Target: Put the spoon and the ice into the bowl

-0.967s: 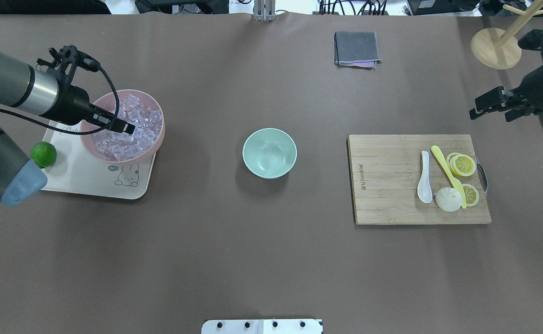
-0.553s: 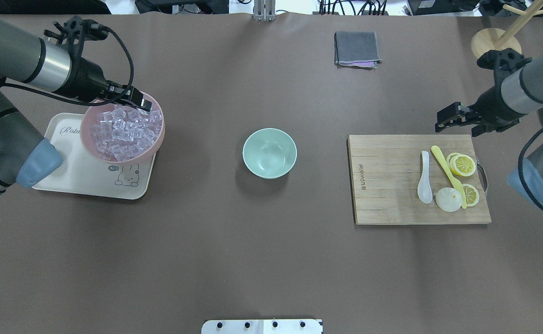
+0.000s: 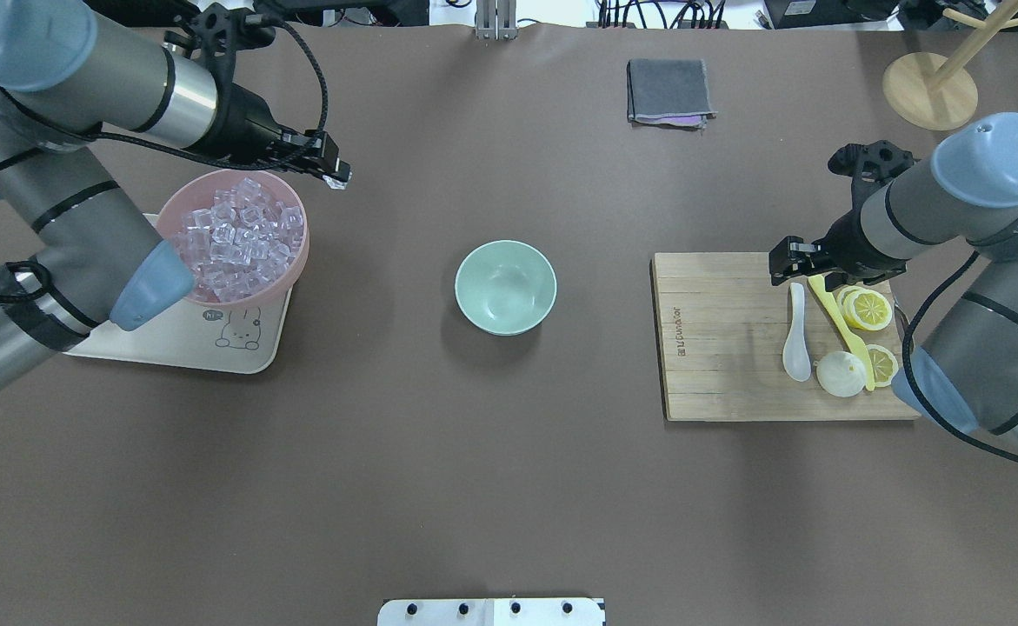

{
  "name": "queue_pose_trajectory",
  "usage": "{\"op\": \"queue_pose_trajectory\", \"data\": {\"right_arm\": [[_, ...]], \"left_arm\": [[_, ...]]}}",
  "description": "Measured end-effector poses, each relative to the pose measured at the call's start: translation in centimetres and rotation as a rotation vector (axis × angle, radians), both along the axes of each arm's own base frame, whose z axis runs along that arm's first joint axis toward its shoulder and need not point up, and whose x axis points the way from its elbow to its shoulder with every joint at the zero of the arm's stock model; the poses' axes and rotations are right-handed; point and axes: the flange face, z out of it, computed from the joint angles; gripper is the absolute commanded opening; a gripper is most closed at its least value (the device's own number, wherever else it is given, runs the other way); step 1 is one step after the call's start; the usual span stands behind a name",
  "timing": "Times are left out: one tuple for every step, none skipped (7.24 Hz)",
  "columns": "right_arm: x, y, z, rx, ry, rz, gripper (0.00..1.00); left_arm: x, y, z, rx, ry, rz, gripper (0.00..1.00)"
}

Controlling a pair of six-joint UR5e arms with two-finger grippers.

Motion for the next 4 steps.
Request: {"op": "queue_pose_trajectory", "data": {"right_arm": [[-0.5,0.1,0.3,-0.004,0.007,-0.005,0.73],[-0.9,0.3,0.7,-0.008,0.016,-0.010,0.72],[-1.3,0.4,1.2,-0.012,0.024,-0.015,0.72],[-1.7,0.6,1.7,-0.015,0.035,-0.019,0.72]], "left_arm": [[3.1,1.0,-1.8,-0.006,0.011,-0.014,0.00],[6.0,2.2,-3.5,-0.014,0.025,-0.027,0.00],[8.1,3.0,-4.7,-0.016,0.033,-0.041,0.00],[9.3,3.1,-5.3,-0.016,0.033,-0.055,0.00]]}}
